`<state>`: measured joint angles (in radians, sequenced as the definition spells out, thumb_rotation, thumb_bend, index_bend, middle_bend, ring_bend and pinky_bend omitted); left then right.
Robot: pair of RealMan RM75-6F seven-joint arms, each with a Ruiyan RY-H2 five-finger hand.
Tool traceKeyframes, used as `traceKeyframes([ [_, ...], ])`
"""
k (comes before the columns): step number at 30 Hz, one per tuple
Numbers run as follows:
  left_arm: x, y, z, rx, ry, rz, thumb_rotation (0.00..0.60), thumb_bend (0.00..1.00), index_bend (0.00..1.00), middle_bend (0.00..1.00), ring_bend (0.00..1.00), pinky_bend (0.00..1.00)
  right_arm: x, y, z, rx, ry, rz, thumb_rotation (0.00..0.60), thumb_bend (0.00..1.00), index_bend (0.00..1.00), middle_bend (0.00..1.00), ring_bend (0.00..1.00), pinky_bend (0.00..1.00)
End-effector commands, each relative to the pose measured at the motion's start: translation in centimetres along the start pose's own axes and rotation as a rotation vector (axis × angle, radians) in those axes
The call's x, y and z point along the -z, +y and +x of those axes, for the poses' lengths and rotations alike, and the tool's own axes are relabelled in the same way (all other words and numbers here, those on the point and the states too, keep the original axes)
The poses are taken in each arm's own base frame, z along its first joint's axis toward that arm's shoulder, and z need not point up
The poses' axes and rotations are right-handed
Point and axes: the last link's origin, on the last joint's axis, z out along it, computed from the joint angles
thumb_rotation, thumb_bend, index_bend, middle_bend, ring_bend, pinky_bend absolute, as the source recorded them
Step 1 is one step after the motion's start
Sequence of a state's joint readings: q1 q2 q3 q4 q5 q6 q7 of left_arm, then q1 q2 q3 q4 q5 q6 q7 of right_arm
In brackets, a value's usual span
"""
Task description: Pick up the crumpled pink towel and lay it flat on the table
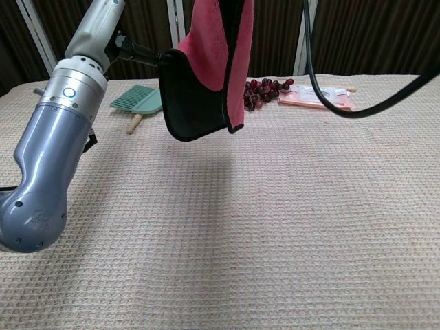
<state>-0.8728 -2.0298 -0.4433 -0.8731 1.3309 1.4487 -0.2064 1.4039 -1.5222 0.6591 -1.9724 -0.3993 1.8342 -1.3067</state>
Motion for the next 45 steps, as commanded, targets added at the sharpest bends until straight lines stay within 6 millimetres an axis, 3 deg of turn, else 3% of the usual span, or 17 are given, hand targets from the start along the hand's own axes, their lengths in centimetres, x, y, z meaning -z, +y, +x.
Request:
traceKeyframes([
  [1, 0.3, -0.6, 0.8, -0.009, 0.011, -0.003, 0.600, 0.21, 0.21, 0.00, 0.00, 0.00, -0.1, 0.3, -0.2, 0.001, -0.008, -0.008, 0.600, 0.48, 0.65, 0.19, 0.00, 0.00],
  [4, 0.5, -1.2, 1.5, -0.022, 0.013, -0.007, 0.600, 0.23, 0.34, 0.00, 0.00, 0.00, -0.2, 0.6, -0.6, -0.002, -0.018, -0.013, 0.600, 0.48, 0.65, 0.19, 0.00, 0.00],
  [7, 0.6, -1.6, 2.1, -0.031, 0.016, -0.008, 0.600, 0.26, 0.39, 0.00, 0.00, 0.00, -0.2, 0.8, -0.8, -0.005, -0.026, -0.016, 0.600, 0.48, 0.65, 0.19, 0.00, 0.00],
  [18, -0.1, -1.3, 2.3, -0.037, 0.004, -0.016, 0.600, 0.31, 0.35, 0.00, 0.00, 0.00, 0.0, 1.3, -1.2, -0.013, -0.035, -0.011, 0.600, 0.48, 0.65, 0.19, 0.00, 0.00],
  [25, -0.1, -0.7, 2.4, -0.035, 0.008, -0.035, 0.600, 0.41, 0.44, 0.00, 0.00, 0.00, -0.1, 1.9, -1.1, -0.010, -0.033, -0.023, 0.600, 0.48, 0.65, 0.19, 0.00, 0.00],
  [34, -0.8, -0.3, 3.5, -0.039, 0.024, -0.048, 0.600, 0.43, 0.48, 0.01, 0.00, 0.00, 0.1, 2.8, -1.6, -0.018, -0.049, -0.031, 0.600, 0.48, 0.65, 0.19, 0.00, 0.00],
  [45, -1.8, 0.5, 5.5, 0.119, -0.004, 0.075, 0.600, 0.44, 0.48, 0.03, 0.00, 0.00, 0.4, 6.0, -3.1, -0.057, -0.097, -0.071, 0.600, 0.48, 0.65, 0.19, 0.00, 0.00],
])
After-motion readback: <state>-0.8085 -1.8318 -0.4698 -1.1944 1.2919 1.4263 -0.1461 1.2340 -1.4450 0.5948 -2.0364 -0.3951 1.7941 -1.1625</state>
